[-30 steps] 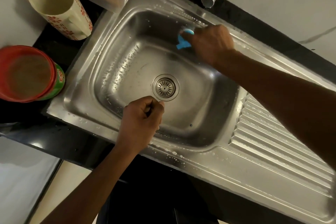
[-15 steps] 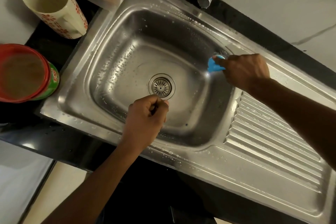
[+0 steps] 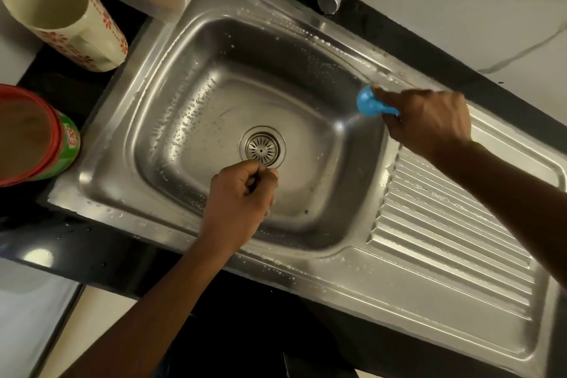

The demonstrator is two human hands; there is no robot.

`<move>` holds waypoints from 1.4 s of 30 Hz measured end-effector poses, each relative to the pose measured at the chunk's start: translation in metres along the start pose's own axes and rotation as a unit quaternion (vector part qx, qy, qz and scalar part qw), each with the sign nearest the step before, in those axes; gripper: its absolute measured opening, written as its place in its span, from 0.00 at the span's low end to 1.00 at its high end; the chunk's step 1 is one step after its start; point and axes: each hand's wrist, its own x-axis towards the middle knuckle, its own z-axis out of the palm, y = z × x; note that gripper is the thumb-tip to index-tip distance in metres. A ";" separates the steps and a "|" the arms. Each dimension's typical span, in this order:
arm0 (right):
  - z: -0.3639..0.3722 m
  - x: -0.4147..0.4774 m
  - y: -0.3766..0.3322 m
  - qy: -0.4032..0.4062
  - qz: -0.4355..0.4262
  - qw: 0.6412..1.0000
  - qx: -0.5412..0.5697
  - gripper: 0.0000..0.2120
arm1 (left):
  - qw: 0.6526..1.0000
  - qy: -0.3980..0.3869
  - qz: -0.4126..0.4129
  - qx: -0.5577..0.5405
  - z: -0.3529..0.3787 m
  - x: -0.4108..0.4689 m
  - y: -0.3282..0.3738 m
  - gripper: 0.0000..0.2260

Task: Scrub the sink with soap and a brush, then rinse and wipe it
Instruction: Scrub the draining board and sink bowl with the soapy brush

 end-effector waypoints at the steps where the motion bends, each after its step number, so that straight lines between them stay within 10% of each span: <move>1: 0.002 -0.006 0.004 -0.009 -0.003 1.000 0.003 0.23 | 1.000 -0.003 0.002 -0.004 0.003 0.001 0.002 0.14; 20: -0.019 0.159 -0.139 0.039 -0.202 0.978 -0.045 0.28 | 0.999 0.019 -0.005 0.032 0.004 0.007 -0.009 0.15; 32: 0.002 0.092 -0.067 -0.006 -0.178 0.979 -0.096 0.41 | 0.999 0.017 0.008 0.031 -0.001 0.009 -0.005 0.14; 42: -0.021 0.172 -0.178 0.028 -0.258 0.964 -0.058 0.22 | 0.999 0.033 0.004 0.035 -0.035 0.011 -0.010 0.15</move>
